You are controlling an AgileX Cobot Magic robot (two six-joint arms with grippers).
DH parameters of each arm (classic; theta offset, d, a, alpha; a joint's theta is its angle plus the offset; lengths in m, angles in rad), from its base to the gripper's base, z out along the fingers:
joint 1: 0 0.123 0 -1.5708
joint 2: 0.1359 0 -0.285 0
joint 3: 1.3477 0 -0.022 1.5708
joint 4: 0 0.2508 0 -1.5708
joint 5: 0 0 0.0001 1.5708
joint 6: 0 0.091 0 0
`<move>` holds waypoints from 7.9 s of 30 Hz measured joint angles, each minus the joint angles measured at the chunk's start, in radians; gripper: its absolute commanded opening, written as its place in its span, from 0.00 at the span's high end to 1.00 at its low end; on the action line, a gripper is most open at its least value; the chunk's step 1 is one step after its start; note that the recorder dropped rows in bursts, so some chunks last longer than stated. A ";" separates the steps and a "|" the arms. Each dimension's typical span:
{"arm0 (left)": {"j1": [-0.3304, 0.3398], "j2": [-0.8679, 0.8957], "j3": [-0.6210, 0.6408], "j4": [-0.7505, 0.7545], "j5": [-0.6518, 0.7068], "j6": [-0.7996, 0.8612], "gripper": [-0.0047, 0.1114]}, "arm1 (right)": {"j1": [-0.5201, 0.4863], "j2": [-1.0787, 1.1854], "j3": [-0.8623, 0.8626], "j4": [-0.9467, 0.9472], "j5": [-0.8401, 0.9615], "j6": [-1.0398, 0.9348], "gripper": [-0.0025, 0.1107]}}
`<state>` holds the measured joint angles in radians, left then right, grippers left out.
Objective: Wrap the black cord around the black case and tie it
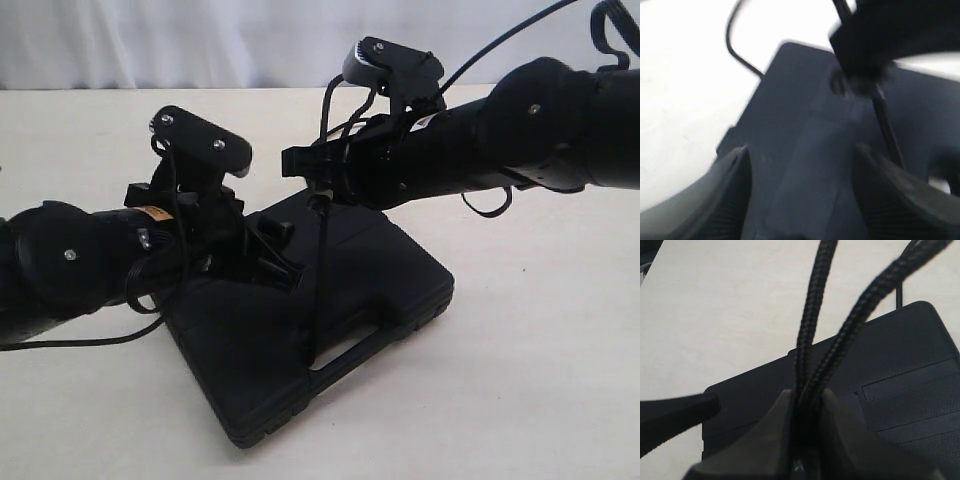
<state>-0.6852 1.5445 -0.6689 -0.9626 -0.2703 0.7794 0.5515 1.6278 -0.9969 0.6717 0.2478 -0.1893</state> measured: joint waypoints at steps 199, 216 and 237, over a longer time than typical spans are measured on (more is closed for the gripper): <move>0.080 -0.007 0.384 1.350 -0.742 -0.547 0.96 | -0.423 0.478 -0.488 -0.640 0.615 0.303 0.64; 0.080 -0.007 0.384 1.350 -0.742 -0.547 0.96 | -0.423 0.572 -0.508 -0.648 0.538 0.311 0.94; 0.080 -0.007 0.384 1.379 -0.719 -0.297 0.96 | -0.648 0.456 -0.505 -0.100 0.871 0.051 0.94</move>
<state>-0.6050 1.5371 -0.2852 0.4165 -0.9896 0.4823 -0.0967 2.0837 -1.5018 0.5722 1.1190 -0.1380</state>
